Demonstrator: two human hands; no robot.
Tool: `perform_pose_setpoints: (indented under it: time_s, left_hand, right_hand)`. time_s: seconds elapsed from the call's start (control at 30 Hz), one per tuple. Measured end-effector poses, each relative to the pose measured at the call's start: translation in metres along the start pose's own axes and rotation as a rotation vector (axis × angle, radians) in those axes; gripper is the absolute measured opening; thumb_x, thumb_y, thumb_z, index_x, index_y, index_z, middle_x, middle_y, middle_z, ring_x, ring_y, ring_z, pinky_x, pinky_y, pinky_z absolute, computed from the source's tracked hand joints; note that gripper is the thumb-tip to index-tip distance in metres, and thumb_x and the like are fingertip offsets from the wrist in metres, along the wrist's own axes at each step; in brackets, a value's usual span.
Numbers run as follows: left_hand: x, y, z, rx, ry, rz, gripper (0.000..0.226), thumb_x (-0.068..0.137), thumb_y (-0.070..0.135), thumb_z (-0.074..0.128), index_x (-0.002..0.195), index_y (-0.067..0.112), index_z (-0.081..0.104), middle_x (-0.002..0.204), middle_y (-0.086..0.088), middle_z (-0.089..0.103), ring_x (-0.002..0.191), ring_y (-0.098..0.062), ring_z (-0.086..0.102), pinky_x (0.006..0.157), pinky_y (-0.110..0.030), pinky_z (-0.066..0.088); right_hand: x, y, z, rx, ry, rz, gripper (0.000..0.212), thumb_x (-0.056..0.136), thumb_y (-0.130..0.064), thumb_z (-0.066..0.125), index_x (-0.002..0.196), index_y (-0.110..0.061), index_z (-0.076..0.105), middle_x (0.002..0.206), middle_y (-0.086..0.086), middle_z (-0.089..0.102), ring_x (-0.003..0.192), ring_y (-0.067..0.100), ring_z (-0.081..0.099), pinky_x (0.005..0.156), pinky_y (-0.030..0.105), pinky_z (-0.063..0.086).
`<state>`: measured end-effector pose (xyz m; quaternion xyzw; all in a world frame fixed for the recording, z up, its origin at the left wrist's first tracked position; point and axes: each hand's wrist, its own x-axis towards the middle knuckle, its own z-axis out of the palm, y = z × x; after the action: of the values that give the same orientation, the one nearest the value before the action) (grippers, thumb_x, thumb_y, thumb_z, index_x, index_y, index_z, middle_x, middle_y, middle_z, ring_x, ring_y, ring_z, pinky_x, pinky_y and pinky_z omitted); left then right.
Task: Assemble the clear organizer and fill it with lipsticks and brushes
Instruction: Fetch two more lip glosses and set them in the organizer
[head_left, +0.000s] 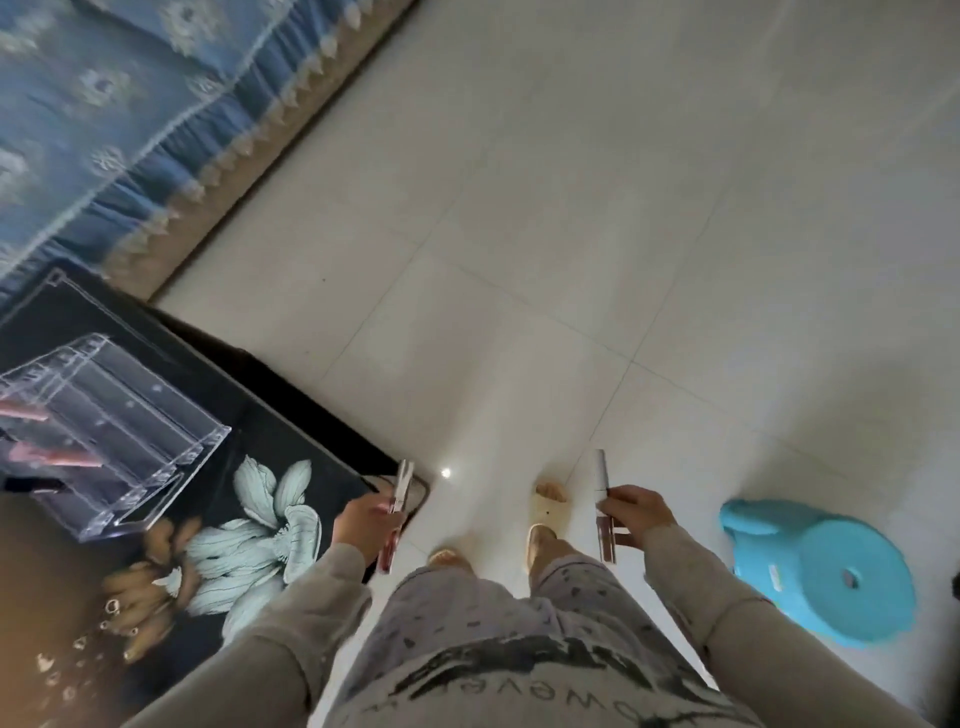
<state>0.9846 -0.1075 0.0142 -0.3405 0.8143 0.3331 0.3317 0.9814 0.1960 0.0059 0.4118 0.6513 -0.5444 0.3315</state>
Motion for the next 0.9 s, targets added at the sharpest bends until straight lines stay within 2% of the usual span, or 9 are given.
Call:
perform_pose_setpoints:
  time_s: [0.07, 0.13, 0.2, 0.27, 0.37, 0.47, 0.57, 0.67, 0.9]
  left_hand:
    - [0.002, 0.006, 0.002, -0.103, 0.042, -0.064, 0.016, 0.081, 0.007, 0.064, 0.094, -0.001, 0.068, 0.077, -0.016, 0.063, 0.078, -0.029, 0.059, 0.074, -0.032, 0.046]
    - [0.002, 0.009, 0.007, -0.155, 0.065, -0.117, 0.008, 0.08, 0.007, 0.065, 0.085, 0.002, 0.068, 0.07, -0.011, 0.058, 0.076, -0.025, 0.053, 0.077, -0.035, 0.046]
    - [0.003, 0.009, 0.014, -0.207, 0.076, -0.177, 0.018, 0.08, 0.006, 0.066, 0.096, -0.002, 0.067, 0.082, -0.018, 0.064, 0.083, -0.031, 0.059, 0.084, -0.036, 0.047]
    - [0.005, 0.011, 0.021, -0.282, 0.07, -0.236, 0.027, 0.08, 0.004, 0.066, 0.105, -0.008, 0.064, 0.101, -0.027, 0.067, 0.1, -0.039, 0.062, 0.09, -0.04, 0.047]
    - [0.015, 0.019, 0.026, -0.367, 0.077, -0.284, 0.03, 0.08, 0.004, 0.066, 0.108, -0.007, 0.063, 0.108, -0.029, 0.066, 0.106, -0.041, 0.06, 0.092, -0.045, 0.047]
    - [0.037, 0.033, 0.018, -0.377, 0.086, -0.292, 0.029, 0.081, 0.01, 0.066, 0.106, -0.003, 0.065, 0.102, -0.022, 0.069, 0.1, -0.036, 0.062, 0.09, -0.038, 0.047]
    - [0.064, 0.053, -0.006, -0.375, 0.088, -0.276, 0.021, 0.082, 0.012, 0.063, 0.098, -0.001, 0.068, 0.087, -0.013, 0.064, 0.082, -0.023, 0.054, 0.08, -0.031, 0.044]
    - [0.092, 0.077, -0.043, -0.448, 0.126, -0.233, 0.01, 0.082, 0.008, 0.061, 0.089, 0.006, 0.068, 0.069, -0.007, 0.058, 0.077, -0.021, 0.052, 0.077, -0.031, 0.046]
    - [0.14, 0.108, -0.135, -0.641, 0.245, -0.167, 0.021, 0.081, 0.005, 0.061, 0.101, 0.002, 0.066, 0.085, -0.008, 0.059, 0.083, -0.02, 0.055, 0.092, -0.042, 0.051]
  right_hand:
    - [0.016, -0.036, -0.004, -0.079, -0.06, -0.031, 0.011, 0.085, 0.006, 0.053, 0.093, -0.002, 0.056, 0.068, 0.009, 0.055, 0.062, 0.02, 0.054, 0.056, 0.03, 0.048]
    - [0.028, -0.066, -0.006, -0.161, -0.101, -0.063, 0.014, 0.085, 0.005, 0.054, 0.096, -0.003, 0.057, 0.069, 0.009, 0.056, 0.064, 0.02, 0.055, 0.058, 0.03, 0.048]
    - [0.039, -0.093, -0.004, -0.247, -0.129, -0.095, 0.018, 0.085, 0.005, 0.054, 0.101, -0.002, 0.059, 0.069, 0.007, 0.056, 0.064, 0.02, 0.055, 0.059, 0.031, 0.047]
    - [0.048, -0.115, -0.001, -0.308, -0.147, -0.106, 0.021, 0.086, 0.004, 0.054, 0.105, 0.0, 0.06, 0.069, 0.006, 0.056, 0.064, 0.019, 0.054, 0.061, 0.031, 0.047]
    - [0.062, -0.144, 0.008, -0.392, -0.168, -0.106, 0.023, 0.085, 0.004, 0.054, 0.108, 0.004, 0.059, 0.069, 0.007, 0.056, 0.066, 0.022, 0.055, 0.059, 0.029, 0.047]
    - [0.077, -0.172, 0.021, -0.469, -0.165, -0.101, 0.025, 0.085, 0.003, 0.054, 0.109, 0.004, 0.059, 0.071, 0.006, 0.057, 0.073, 0.024, 0.055, 0.057, 0.026, 0.047]
    - [0.09, -0.198, 0.034, -0.503, -0.138, -0.077, 0.024, 0.085, 0.003, 0.054, 0.108, 0.004, 0.059, 0.07, 0.006, 0.057, 0.066, 0.02, 0.055, 0.056, 0.027, 0.047]
    - [0.101, -0.228, 0.049, -0.517, -0.121, -0.066, 0.021, 0.086, 0.004, 0.053, 0.107, 0.004, 0.058, 0.071, 0.009, 0.057, 0.066, 0.021, 0.055, 0.057, 0.029, 0.048]
    - [0.118, -0.306, 0.107, -0.559, -0.124, -0.106, 0.012, 0.086, 0.006, 0.051, 0.094, -0.001, 0.057, 0.067, 0.01, 0.055, 0.061, 0.021, 0.053, 0.054, 0.029, 0.044]
